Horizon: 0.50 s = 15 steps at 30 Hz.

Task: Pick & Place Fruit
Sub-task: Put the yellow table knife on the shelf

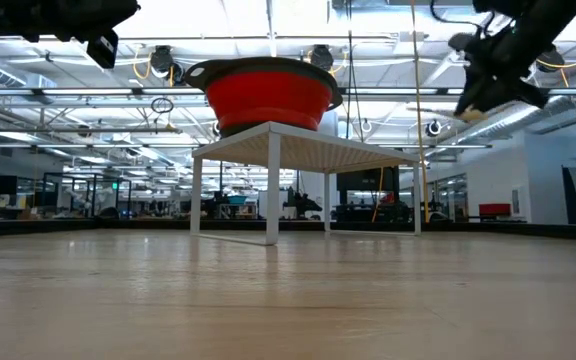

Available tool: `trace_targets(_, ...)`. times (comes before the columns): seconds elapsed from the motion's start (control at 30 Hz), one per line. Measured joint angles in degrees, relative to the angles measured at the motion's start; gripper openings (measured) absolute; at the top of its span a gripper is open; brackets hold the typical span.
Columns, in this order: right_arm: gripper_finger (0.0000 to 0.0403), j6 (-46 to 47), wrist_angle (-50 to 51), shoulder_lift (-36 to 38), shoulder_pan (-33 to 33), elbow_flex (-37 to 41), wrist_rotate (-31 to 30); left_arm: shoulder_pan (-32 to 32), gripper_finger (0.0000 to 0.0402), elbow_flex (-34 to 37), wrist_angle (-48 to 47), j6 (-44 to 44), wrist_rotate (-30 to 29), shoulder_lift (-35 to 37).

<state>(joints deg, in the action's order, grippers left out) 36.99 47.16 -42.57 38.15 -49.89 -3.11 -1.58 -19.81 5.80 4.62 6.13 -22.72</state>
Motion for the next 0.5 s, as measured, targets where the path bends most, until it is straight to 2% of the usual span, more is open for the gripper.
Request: trace_targets(0.5,0.0071,-15.4,-21.0,2.0,0.0,0.0,20.5,0.0,0.001,0.0,0.0,0.2,0.0,0.0)
